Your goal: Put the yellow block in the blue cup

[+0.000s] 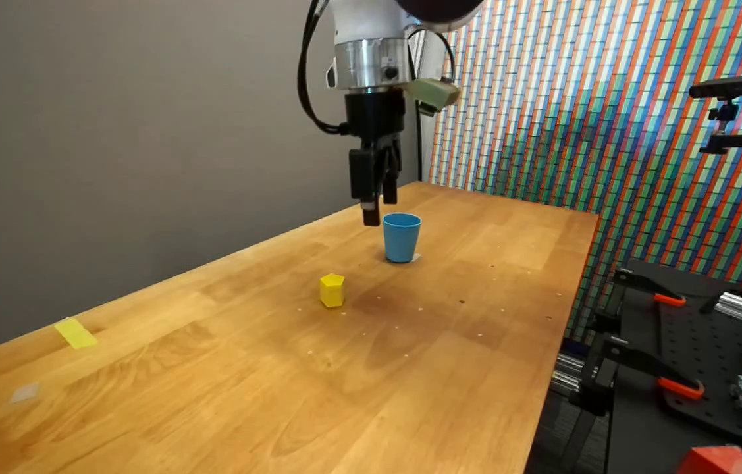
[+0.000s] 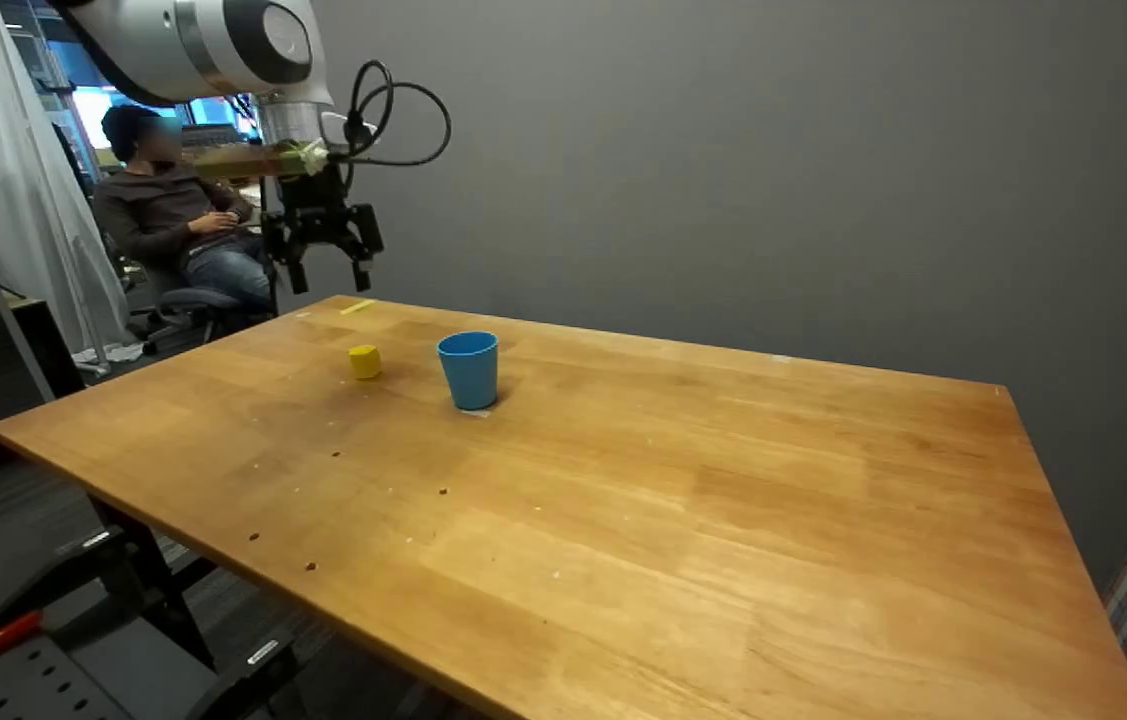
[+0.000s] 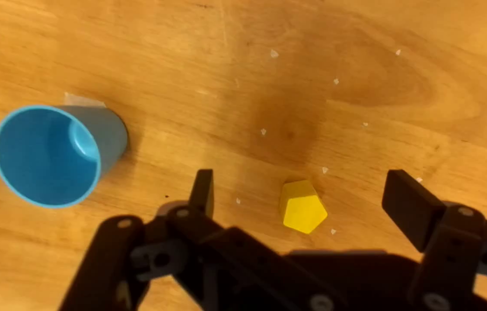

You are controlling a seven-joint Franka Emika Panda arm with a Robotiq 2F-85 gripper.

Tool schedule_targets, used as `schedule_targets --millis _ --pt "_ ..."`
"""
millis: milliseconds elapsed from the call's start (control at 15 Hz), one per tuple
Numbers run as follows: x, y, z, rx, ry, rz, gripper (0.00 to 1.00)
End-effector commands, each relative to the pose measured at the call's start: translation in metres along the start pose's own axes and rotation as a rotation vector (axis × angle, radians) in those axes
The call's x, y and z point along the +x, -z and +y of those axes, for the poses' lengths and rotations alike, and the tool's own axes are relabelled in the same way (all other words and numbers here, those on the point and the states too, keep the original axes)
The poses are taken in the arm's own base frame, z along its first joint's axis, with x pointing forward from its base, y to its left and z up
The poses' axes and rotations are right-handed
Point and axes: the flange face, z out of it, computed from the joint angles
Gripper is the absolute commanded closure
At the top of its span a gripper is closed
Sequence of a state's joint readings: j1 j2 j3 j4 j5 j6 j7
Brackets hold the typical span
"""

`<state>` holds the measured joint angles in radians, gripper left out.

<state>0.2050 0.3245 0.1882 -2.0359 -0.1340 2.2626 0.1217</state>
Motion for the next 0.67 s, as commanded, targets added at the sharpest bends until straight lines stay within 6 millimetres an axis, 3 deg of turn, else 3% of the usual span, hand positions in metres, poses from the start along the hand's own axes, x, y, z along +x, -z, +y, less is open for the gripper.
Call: schedule_targets --millis 0,267,600 --pt "0.049 -0.023 -0.001 0.022 0.015 -0.005 0.00" --pt "0.074 -0.058 -0.003 0.064 0.015 -0.029 0.00" --pt "0.089 -0.092 -0.007 0.060 0.028 -0.045 0.00"
